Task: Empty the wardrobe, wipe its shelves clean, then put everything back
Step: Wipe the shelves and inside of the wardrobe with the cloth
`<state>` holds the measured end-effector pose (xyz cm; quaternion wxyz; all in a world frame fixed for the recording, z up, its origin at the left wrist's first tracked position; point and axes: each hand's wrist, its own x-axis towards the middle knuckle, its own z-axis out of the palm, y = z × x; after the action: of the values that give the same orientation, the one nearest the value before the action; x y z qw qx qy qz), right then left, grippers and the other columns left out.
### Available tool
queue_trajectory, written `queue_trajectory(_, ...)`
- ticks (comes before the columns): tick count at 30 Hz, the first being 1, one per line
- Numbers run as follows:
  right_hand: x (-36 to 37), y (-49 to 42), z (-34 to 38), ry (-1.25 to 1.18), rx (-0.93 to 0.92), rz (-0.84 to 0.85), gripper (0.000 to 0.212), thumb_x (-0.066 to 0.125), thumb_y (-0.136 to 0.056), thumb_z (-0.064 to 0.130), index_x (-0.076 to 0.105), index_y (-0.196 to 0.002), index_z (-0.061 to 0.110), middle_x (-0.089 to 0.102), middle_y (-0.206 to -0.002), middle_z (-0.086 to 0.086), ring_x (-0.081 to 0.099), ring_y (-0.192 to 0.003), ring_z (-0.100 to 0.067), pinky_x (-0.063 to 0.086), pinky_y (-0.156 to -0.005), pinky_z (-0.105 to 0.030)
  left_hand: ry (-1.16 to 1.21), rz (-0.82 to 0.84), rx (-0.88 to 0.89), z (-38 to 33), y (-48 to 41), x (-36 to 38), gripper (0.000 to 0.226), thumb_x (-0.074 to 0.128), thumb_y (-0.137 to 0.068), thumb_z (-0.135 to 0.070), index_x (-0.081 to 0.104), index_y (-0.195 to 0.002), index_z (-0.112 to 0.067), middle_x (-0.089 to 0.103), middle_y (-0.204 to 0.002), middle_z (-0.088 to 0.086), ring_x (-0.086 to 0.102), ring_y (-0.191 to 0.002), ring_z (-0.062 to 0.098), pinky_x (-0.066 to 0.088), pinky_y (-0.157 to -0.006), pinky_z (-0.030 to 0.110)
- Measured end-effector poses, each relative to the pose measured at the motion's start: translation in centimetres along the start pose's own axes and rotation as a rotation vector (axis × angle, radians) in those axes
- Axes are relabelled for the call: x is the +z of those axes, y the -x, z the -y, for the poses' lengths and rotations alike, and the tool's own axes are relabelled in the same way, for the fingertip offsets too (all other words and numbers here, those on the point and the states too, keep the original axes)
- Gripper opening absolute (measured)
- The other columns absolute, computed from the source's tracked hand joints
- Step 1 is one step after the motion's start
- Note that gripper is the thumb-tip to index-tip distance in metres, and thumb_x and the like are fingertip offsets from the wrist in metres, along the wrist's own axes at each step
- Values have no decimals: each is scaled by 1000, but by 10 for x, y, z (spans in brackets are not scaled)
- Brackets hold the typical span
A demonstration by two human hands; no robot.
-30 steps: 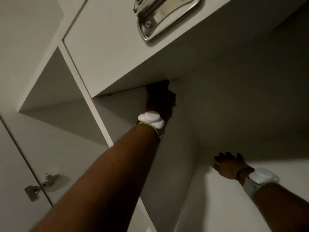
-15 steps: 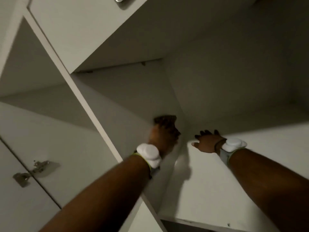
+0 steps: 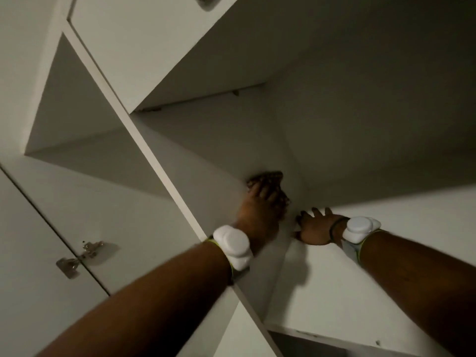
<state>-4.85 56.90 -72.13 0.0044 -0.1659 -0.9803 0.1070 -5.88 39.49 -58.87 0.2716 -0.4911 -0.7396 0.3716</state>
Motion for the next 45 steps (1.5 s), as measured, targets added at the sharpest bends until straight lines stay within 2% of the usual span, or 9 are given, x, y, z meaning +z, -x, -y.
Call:
queue_trajectory(4,3,-3,2,-5,11,22,68,22,-102,58,10,-161,25,2,-169,-3,1,-154,-36,5,-121,-59,-103,183,195,-39,30,16,73,16,-90,-50,48,-149,-22,41,-157,7,28,-149,35,13,-125,51)
queue_trajectory(9,-5,-1,1,19,-9,52,73,26,-100,60,9,-161,23,4,-169,-3,-1,-154,-36,4,-122,-57,-173,-66,263,54,14,5,48,38,-93,-33,73,-122,-18,70,-124,9,59,-125,37,36,-114,54)
queue_trajectory(15,-14,7,-21,-29,-58,38,53,26,-110,28,11,-162,24,11,-168,-3,13,-154,-32,12,-124,-48,-85,-82,-334,148,-4,-84,70,42,-99,-43,12,-161,-30,5,-169,1,4,-155,29,4,-126,48)
queue_trajectory(21,-14,3,-29,10,-62,47,51,25,-109,34,14,-158,43,5,-169,-1,3,-155,-32,4,-123,-55,-36,-154,6,-18,26,19,51,45,-89,-29,65,-132,-11,56,-142,20,39,-141,44,19,-120,60)
queue_trajectory(24,-11,1,-29,8,-70,37,51,25,-109,32,17,-158,43,6,-169,-1,3,-155,-31,3,-123,-54,40,90,26,-81,33,38,56,37,-100,-37,43,-152,-15,37,-159,10,21,-151,37,2,-125,53)
queue_trajectory(28,-11,-2,-28,-38,-40,31,51,25,-109,33,15,-158,43,6,-169,-2,4,-155,-32,3,-123,-54,3,-117,46,-36,16,38,53,34,-98,-41,57,-142,-23,51,-149,3,34,-146,35,18,-123,52)
queue_trajectory(35,-12,-1,-34,-117,-9,39,55,30,-107,25,17,-161,27,10,-168,-3,9,-155,-29,6,-125,-49,94,-102,-451,50,-83,-22,70,36,-96,-34,19,-160,-12,6,-167,20,4,-153,41,-5,-121,62)
queue_trajectory(42,0,-22,-53,-186,-68,-97,49,40,-106,22,37,-154,13,33,-162,-6,32,-148,-22,21,-120,-30,-40,116,12,-81,-18,49,68,40,-100,-44,20,-160,-19,16,-167,7,4,-155,35,-18,-118,54)
queue_trajectory(45,2,-23,-50,-144,-39,-84,51,39,-106,25,31,-156,16,26,-164,-4,26,-150,-22,18,-122,-35,-18,-45,97,-46,-15,34,55,33,-102,-45,40,-153,-28,37,-160,-2,20,-152,32,5,-125,52)
